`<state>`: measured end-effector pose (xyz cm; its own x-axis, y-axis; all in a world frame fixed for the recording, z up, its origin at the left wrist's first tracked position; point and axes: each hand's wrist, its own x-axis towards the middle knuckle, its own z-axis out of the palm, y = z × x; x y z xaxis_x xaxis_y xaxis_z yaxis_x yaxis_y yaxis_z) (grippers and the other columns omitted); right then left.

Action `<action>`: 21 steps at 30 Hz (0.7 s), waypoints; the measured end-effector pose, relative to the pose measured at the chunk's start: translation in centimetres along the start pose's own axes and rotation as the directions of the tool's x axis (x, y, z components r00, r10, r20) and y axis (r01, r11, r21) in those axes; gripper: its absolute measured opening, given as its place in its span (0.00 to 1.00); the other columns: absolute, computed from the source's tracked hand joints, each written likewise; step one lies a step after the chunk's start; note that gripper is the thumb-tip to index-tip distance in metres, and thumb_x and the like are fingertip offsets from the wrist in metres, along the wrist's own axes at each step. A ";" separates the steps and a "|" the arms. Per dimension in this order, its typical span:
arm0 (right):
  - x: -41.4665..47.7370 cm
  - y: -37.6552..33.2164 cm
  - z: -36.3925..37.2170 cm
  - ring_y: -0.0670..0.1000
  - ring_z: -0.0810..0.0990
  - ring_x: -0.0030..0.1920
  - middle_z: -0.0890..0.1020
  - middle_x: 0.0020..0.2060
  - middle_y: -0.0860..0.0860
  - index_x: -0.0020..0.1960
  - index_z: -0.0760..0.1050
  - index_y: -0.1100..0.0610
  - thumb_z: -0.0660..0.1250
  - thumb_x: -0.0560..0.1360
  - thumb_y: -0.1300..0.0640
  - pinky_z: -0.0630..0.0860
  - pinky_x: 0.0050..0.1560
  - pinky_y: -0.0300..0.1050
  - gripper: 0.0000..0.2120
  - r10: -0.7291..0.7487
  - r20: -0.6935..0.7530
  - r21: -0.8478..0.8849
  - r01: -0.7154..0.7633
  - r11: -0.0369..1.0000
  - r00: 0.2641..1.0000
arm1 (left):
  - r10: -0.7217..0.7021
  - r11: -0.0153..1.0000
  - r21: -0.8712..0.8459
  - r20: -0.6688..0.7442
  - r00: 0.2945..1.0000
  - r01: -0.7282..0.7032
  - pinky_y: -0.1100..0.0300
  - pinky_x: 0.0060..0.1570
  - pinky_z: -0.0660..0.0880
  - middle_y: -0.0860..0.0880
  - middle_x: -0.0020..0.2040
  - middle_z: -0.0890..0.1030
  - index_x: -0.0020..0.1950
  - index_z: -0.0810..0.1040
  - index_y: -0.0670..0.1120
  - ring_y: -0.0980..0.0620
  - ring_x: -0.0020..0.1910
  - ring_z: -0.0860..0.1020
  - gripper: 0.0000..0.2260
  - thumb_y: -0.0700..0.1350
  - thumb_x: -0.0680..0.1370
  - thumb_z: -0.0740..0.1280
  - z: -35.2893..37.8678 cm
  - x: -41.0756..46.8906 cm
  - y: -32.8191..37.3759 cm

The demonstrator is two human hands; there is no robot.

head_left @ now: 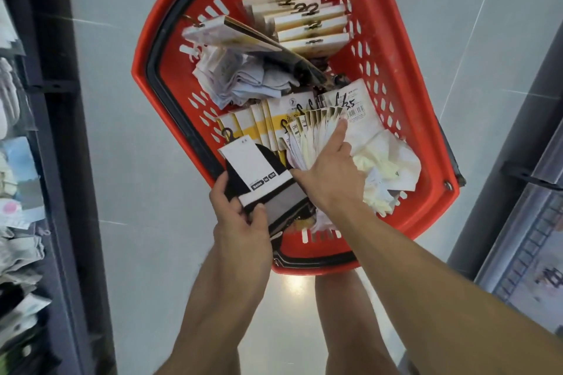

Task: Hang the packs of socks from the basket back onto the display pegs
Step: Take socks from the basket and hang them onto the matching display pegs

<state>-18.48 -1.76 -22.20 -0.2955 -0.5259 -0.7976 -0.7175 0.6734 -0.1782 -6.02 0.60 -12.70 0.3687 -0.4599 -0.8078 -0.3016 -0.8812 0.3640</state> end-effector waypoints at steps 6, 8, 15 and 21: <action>0.2 2.2 -1.6 0.58 0.79 0.43 0.79 0.45 0.55 0.76 0.44 0.48 0.69 0.71 0.50 0.75 0.39 0.51 0.44 0.003 -0.021 0.167 0.001 0.986 1.000 | 0.082 0.996 -0.036 0.062 0.995 -0.080 0.59 0.42 0.83 0.60 0.58 0.81 0.62 0.64 0.76 0.56 0.55 0.82 0.27 0.40 0.83 0.62 -0.8 1.3 0.4; 0.2 2.9 -2.5 0.59 0.79 0.42 0.78 0.42 0.54 0.73 0.50 0.50 0.66 0.71 0.49 0.76 0.40 0.52 0.37 -0.014 -0.019 0.197 0.018 0.980 1.000 | 0.064 0.997 -0.045 0.082 0.995 -0.061 0.64 0.38 0.82 0.54 0.60 0.79 0.57 0.73 0.70 0.53 0.56 0.81 0.20 0.41 0.84 0.60 -0.9 1.7 0.2; -3.8 2.3 -8.1 0.38 0.80 0.50 0.79 0.49 0.34 0.65 0.63 0.41 0.67 0.67 0.48 0.77 0.44 0.40 0.28 -0.005 -0.173 0.559 0.102 0.823 0.985 | 0.182 0.967 -0.200 0.113 0.977 -0.157 0.71 0.35 0.78 0.56 0.54 0.81 0.54 0.81 0.59 0.64 0.51 0.81 0.17 0.38 0.84 0.60 -2.4 0.8 2.5; -10.9 -1.6 -17.0 0.35 0.81 0.47 0.81 0.48 0.32 0.58 0.68 0.41 0.70 0.66 0.50 0.78 0.36 0.32 0.23 -0.110 -0.350 0.628 0.320 0.709 0.930 | 0.429 0.839 -0.386 0.038 0.902 -0.383 0.68 0.37 0.80 0.51 0.56 0.83 0.59 0.79 0.52 0.58 0.52 0.83 0.17 0.32 0.83 0.60 -6.2 -3.3 9.2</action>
<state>-24.84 -5.97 -3.42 -0.4170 -0.7448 -0.5210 -0.2068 0.6359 -0.7436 -4.59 -6.63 -3.79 0.1699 -0.7892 -0.5901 -0.0552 -0.6055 0.7939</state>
